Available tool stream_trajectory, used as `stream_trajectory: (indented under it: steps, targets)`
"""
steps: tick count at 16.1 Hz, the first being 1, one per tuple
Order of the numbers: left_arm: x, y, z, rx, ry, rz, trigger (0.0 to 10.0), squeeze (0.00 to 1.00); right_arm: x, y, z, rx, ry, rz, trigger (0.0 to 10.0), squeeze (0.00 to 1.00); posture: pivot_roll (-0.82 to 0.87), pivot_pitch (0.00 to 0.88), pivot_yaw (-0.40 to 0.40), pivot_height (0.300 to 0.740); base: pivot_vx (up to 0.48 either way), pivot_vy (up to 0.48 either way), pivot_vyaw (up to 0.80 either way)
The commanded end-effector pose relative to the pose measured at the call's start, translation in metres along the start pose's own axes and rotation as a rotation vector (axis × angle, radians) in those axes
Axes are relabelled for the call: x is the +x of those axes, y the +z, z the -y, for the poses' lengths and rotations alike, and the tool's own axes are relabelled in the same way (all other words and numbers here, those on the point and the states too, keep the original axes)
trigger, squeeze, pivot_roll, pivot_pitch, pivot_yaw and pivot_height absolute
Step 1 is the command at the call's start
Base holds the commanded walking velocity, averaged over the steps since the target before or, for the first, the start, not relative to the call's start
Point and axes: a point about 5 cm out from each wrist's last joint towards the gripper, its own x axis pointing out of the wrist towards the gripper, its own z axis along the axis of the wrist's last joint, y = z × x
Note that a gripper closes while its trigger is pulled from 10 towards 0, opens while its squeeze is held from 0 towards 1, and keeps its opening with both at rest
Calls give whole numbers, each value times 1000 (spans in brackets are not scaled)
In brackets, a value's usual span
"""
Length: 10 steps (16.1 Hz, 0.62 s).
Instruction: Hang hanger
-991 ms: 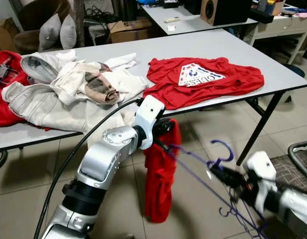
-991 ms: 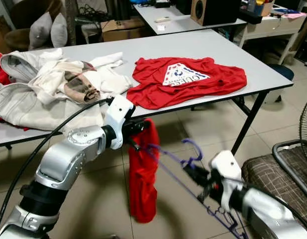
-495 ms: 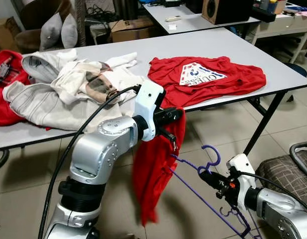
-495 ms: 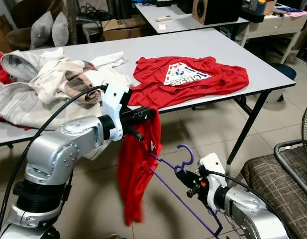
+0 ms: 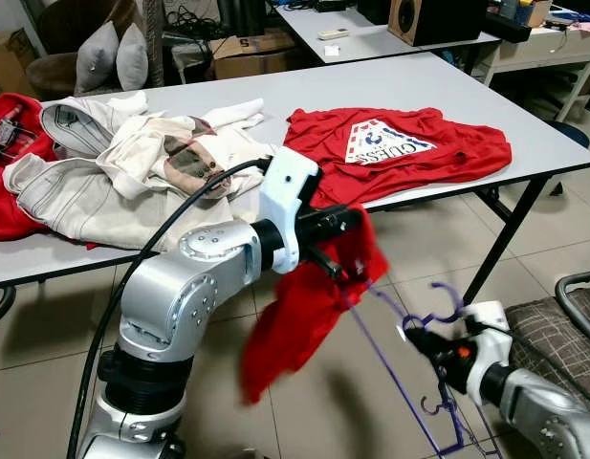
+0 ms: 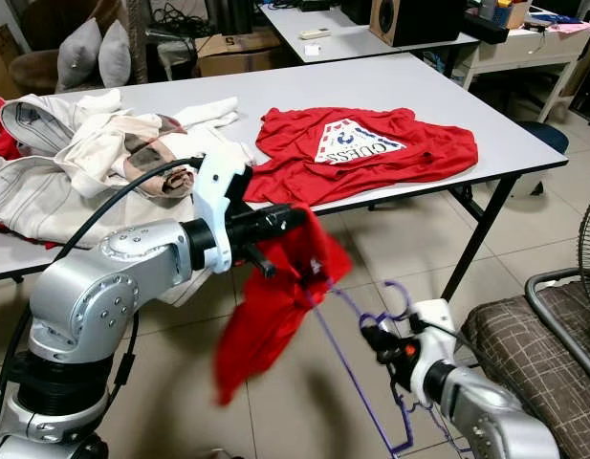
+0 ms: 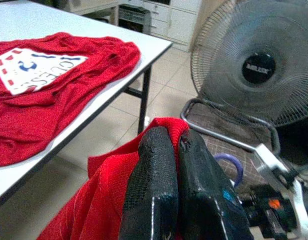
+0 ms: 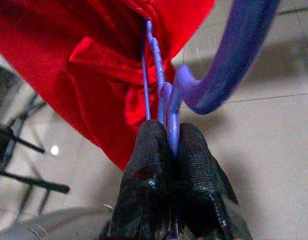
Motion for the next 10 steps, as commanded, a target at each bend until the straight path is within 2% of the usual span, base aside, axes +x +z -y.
stream_trajectory:
  steps: [1,2,4,6,7,8,10]
  targets:
    - [-2,4,6,65,-27,14,10000,0,-3,11,3,94,-17,95,10000,0,12,5,74,740,0,0,0]
    - [-2,3,5,71,-25,9,10000,0,-3,13,4,112,-18,111,10000,0,12,5,74,740,0,0,0]
    - [-3,-12,0,144,9,-60,10000,0,-5,30,1,266,9,266,10000,0,11,5,77,740,0,0,0]
    - [-6,-38,-8,217,50,-152,10000,0,-8,40,-5,364,19,364,10000,0,7,9,75,740,0,0,0]
    - [-9,-53,-13,221,73,-194,10000,0,-9,45,-7,421,9,411,10000,0,7,9,75,740,0,0,0]
    - [-12,-69,-17,247,99,-243,10000,0,-11,50,-7,493,-22,442,10000,0,3,14,71,740,0,0,0]
    - [-14,-91,-20,280,110,-300,10000,0,-10,52,-8,545,-70,433,10000,0,-2,16,69,740,0,0,0]
